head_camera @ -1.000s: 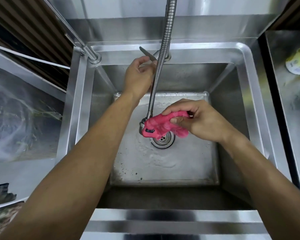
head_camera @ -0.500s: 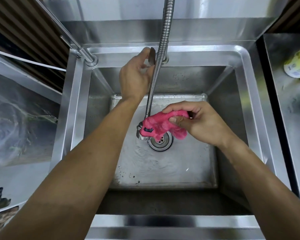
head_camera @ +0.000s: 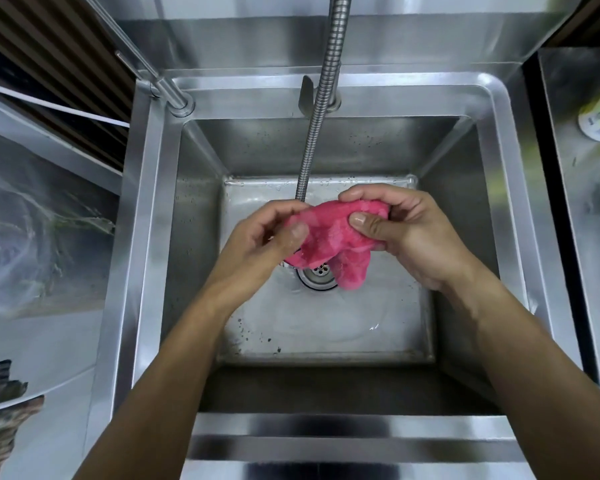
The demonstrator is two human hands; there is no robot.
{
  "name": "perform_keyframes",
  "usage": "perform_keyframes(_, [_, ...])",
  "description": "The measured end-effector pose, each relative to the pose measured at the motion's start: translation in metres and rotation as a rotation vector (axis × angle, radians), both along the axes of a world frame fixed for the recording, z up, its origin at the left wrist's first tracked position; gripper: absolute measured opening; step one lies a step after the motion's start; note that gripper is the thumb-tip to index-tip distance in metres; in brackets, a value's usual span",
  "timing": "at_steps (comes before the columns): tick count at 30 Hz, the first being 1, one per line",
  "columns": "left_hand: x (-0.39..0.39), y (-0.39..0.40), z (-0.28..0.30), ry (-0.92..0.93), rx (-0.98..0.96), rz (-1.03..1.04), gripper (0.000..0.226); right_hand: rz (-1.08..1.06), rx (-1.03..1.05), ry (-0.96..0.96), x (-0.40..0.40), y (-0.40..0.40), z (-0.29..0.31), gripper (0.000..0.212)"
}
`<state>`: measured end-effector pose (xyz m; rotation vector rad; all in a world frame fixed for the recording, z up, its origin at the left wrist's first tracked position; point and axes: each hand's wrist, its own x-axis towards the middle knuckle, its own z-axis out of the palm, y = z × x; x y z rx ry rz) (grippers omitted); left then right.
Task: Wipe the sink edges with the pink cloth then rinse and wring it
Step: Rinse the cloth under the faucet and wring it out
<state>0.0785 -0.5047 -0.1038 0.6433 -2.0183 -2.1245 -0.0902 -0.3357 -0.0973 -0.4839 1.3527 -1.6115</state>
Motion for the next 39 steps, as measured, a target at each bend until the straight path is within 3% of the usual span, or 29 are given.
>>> perform_keyframes(4, [0.012,-0.004,-0.016,-0.178,0.228,-0.186,0.038,0.035,0.088,-0.256,0.006,0.009,-0.013,0.034])
perform_keyframes(8, [0.019,0.002,-0.035,-0.342,0.282,-0.198,0.037,0.018,0.248,-0.419,0.022,0.021,-0.029,0.038])
perform_keyframes(12, [0.028,0.007,-0.039,-0.408,0.249,-0.298,0.047,-0.049,0.29,-0.323,0.028,0.03,-0.038,0.034])
perform_keyframes(16, [0.028,0.018,-0.048,-0.436,0.338,-0.208,0.044,-0.113,0.275,-0.158,0.036,0.035,-0.048,0.03])
perform_keyframes(19, [0.028,0.027,-0.064,-0.466,0.455,-0.133,0.038,-0.044,0.267,-0.023,0.041,0.04,-0.059,0.029])
perform_keyframes(25, [0.031,0.05,-0.092,-0.492,0.739,-0.001,0.036,0.177,0.363,-0.181,0.027,0.058,-0.081,0.043])
perform_keyframes(30, [0.028,0.041,-0.101,-0.473,0.946,0.009,0.036,0.117,0.33,0.123,0.028,0.057,-0.077,0.049])
perform_keyframes(32, [0.025,0.033,-0.104,-0.495,1.009,-0.02,0.05,0.071,0.295,0.262,0.032,0.055,-0.079,0.054])
perform_keyframes(36, [0.018,0.028,-0.121,-0.598,0.869,-0.112,0.039,0.018,0.235,0.577,0.046,0.054,-0.088,0.046])
perform_keyframes(39, [0.017,0.014,-0.126,-0.644,0.841,-0.325,0.05,0.013,0.188,0.721,0.053,0.058,-0.092,0.045])
